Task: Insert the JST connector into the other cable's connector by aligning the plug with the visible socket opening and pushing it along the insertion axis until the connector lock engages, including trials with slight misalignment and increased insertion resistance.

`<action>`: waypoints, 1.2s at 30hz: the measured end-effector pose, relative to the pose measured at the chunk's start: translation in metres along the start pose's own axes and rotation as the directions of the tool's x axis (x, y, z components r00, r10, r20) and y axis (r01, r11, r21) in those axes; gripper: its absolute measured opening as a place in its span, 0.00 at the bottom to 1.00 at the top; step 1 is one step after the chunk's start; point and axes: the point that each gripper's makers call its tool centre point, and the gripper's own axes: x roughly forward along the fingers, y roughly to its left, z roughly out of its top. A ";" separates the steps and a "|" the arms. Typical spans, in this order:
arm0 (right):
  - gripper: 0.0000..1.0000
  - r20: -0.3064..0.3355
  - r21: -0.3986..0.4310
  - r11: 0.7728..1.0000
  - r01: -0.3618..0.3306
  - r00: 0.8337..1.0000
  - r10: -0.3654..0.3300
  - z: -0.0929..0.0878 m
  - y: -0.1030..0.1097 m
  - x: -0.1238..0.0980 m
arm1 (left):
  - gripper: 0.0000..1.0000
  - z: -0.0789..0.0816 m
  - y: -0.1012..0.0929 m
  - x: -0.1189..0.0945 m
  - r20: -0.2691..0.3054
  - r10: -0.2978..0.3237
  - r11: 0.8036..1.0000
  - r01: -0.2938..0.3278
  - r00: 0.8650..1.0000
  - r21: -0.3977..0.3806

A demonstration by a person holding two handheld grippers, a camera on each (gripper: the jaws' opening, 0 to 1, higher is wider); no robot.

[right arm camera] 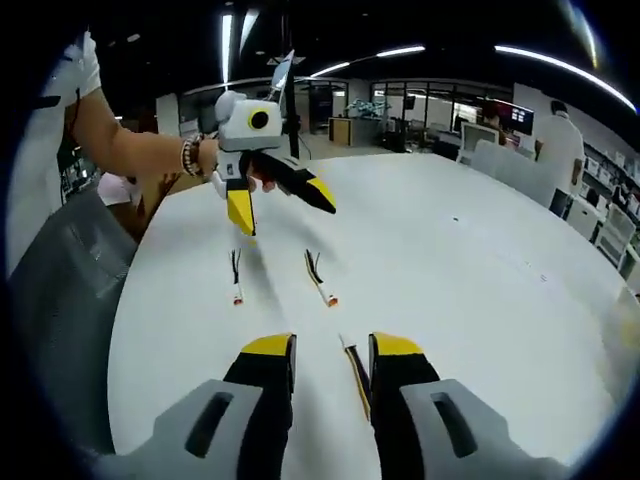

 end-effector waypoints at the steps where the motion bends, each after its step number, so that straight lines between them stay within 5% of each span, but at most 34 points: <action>1: 0.25 -0.003 -0.001 1.000 -0.007 1.000 0.007 -0.002 0.000 0.002 | 0.47 -0.005 0.000 0.003 -0.023 -0.007 1.000 0.007 1.000 0.015; 20: 0.17 -0.037 -0.018 0.998 -0.052 0.998 0.051 -0.023 -0.009 0.030 | 0.27 -0.036 0.005 0.035 -0.109 -0.021 0.999 0.024 0.994 0.028; 23: 0.15 -0.044 -0.026 0.998 -0.053 0.998 0.051 -0.024 -0.010 0.032 | 0.24 -0.035 0.003 0.037 -0.085 -0.036 0.999 0.035 0.996 -0.015; 36: 0.09 -0.028 -0.029 0.999 -0.045 0.999 0.044 -0.026 -0.010 0.035 | 0.14 -0.038 0.004 0.040 -0.082 -0.041 0.998 0.044 0.996 0.038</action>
